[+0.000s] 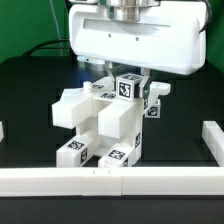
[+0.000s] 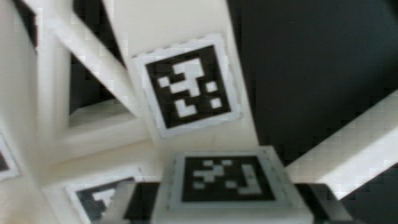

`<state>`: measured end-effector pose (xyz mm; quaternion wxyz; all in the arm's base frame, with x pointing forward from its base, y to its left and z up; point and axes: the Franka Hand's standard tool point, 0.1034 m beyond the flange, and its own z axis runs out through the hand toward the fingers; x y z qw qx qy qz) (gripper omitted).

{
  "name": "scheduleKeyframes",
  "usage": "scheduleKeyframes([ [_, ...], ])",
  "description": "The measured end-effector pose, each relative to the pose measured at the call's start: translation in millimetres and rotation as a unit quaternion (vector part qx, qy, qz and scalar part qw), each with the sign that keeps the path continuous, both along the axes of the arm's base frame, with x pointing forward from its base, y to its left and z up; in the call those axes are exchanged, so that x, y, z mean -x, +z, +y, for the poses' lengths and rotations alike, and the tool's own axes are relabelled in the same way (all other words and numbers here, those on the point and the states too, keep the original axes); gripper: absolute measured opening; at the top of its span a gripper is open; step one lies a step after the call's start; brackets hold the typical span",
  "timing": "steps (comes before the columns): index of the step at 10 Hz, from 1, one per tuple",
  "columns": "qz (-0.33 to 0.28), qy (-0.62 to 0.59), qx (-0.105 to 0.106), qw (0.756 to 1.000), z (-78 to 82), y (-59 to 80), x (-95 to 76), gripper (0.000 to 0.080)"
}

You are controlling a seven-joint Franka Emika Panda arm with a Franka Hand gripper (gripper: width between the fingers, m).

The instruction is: Assemble chair

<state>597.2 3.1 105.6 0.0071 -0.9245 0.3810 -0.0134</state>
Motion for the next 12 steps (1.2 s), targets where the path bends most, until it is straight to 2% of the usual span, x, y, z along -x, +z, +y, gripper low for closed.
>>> scheduleKeyframes([
  [4,0.000,-0.124,-0.004,0.992,0.9,-0.2,0.0,0.0269],
  [7,-0.004,-0.237,-0.010,0.971,0.9,-0.7,0.1,0.0269],
  [10,-0.010,-0.361,-0.035,0.932,0.4,-1.1,0.3,0.0271],
  [12,-0.006,-0.451,-0.049,0.891,1.1,-1.2,0.1,0.0271],
])
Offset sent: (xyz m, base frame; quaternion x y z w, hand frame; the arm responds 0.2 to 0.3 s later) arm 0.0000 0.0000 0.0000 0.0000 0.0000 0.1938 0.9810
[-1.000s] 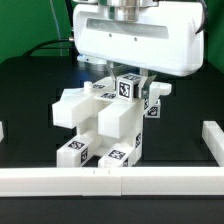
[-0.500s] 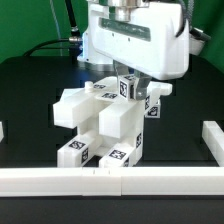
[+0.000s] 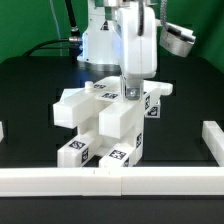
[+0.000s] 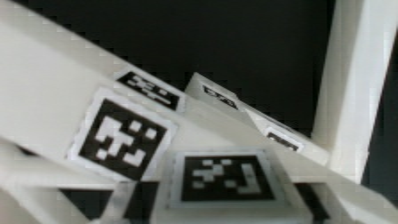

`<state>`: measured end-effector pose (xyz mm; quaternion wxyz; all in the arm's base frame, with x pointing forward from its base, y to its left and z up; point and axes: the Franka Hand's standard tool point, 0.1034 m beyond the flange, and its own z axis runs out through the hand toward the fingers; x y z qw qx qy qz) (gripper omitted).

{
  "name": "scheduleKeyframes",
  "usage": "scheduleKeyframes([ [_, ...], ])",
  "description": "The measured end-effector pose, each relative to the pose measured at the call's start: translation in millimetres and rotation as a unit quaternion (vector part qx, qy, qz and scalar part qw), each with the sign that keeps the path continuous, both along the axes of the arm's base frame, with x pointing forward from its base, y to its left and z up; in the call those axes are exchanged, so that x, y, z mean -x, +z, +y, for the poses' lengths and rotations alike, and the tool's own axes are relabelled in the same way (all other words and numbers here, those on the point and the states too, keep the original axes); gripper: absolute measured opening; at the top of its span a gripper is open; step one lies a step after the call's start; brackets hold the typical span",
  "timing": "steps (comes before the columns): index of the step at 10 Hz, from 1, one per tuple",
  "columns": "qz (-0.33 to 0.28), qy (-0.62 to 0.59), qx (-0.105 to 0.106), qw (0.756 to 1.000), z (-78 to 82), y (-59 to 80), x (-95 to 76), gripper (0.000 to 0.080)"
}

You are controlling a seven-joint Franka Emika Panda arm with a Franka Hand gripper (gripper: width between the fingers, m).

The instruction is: Assemble chair

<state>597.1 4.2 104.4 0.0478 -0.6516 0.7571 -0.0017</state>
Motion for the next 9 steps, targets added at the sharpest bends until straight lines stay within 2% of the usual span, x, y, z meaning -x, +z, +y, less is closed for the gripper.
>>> scheduleKeyframes([
  [3,0.002,-0.097,-0.021,0.995,1.4,0.0,-0.6,0.0271],
  [5,0.001,-0.062,-0.018,0.998,1.6,-0.9,0.0,0.0271],
  [6,0.016,-0.034,-0.020,0.999,4.7,-1.6,2.5,0.0425],
  [7,0.017,-0.001,-0.019,1.000,7.2,0.4,0.6,0.0425],
  [8,0.013,0.039,-0.016,0.999,6.1,-0.2,0.8,0.0587],
  [9,0.010,0.078,-0.013,0.997,6.1,-0.3,0.9,0.0630],
])
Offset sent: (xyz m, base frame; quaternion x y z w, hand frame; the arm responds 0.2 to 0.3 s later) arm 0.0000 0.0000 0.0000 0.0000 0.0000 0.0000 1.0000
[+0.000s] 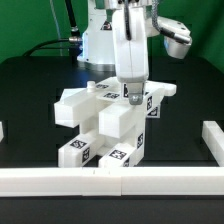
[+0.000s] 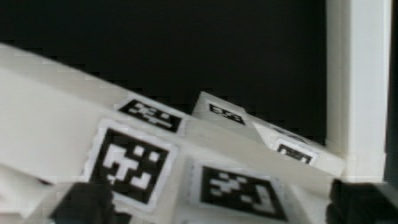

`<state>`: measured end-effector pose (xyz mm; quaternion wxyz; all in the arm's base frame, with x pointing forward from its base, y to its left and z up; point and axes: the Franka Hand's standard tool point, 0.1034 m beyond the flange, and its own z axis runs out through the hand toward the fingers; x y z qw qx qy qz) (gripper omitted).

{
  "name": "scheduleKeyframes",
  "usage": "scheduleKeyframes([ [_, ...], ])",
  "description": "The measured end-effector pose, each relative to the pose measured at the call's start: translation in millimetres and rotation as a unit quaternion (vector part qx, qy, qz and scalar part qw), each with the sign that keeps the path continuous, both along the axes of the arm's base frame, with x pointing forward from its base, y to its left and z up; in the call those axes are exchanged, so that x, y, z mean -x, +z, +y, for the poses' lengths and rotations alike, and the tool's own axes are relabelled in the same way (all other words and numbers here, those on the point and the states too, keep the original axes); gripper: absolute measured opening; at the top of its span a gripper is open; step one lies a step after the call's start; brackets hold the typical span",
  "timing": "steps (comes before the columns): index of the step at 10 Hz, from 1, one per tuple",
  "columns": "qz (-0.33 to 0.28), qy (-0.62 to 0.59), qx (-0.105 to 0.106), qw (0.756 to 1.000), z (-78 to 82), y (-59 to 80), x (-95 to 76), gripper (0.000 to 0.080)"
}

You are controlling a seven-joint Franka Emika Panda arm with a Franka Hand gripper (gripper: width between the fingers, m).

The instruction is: Assemble chair

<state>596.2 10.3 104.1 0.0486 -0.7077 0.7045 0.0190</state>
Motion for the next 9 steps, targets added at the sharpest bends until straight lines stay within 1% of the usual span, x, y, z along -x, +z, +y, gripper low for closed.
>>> scheduleKeyframes([
  [1,-0.004,0.043,0.002,0.999,-0.1,0.0,0.0,0.0646],
  [3,-0.008,0.103,0.006,0.995,-0.2,0.0,0.4,0.0649],
  [4,-0.002,0.164,0.015,0.986,0.1,0.3,2.2,0.0649],
  [6,-0.003,0.269,0.034,0.962,-1.2,2.3,0.5,0.0649],
  [7,-0.006,0.316,0.039,0.948,-2.0,2.7,-0.1,0.0649],
  [9,-0.010,0.391,0.041,0.919,-2.0,2.7,-0.1,0.0649],
])
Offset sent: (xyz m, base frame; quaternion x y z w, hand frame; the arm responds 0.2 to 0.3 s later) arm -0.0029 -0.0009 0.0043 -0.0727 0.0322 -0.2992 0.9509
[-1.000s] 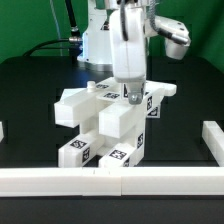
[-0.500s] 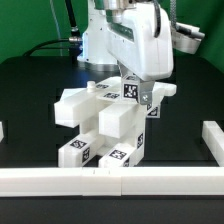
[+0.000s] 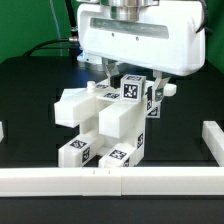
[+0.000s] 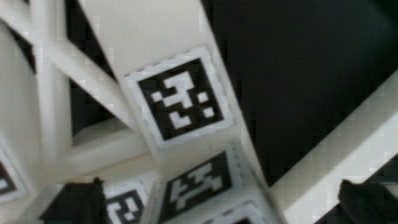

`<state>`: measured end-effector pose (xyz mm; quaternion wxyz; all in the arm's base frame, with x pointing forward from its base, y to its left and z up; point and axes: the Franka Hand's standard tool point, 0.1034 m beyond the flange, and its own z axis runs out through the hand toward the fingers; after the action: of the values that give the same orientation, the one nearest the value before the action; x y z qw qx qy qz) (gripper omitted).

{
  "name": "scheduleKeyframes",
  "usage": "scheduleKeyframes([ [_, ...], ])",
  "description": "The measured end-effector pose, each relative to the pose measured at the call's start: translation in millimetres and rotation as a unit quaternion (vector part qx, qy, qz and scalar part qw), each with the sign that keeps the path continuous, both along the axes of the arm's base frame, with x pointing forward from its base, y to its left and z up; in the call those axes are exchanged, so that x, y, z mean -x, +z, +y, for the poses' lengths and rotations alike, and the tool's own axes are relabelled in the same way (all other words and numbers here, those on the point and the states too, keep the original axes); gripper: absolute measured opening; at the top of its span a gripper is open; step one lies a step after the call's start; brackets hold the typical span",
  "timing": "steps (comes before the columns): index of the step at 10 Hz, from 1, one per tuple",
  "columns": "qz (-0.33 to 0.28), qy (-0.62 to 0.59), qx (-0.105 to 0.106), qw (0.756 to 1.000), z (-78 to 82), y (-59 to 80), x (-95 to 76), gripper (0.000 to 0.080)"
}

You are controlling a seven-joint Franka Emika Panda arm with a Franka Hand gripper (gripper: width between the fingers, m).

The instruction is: Assemble chair

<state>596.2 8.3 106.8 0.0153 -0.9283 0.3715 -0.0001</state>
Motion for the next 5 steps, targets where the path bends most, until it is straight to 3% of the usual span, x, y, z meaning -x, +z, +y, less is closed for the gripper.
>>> scheduleKeyframes([
  [5,0.001,0.162,0.013,0.987,1.5,-0.6,0.7,0.0649],
])
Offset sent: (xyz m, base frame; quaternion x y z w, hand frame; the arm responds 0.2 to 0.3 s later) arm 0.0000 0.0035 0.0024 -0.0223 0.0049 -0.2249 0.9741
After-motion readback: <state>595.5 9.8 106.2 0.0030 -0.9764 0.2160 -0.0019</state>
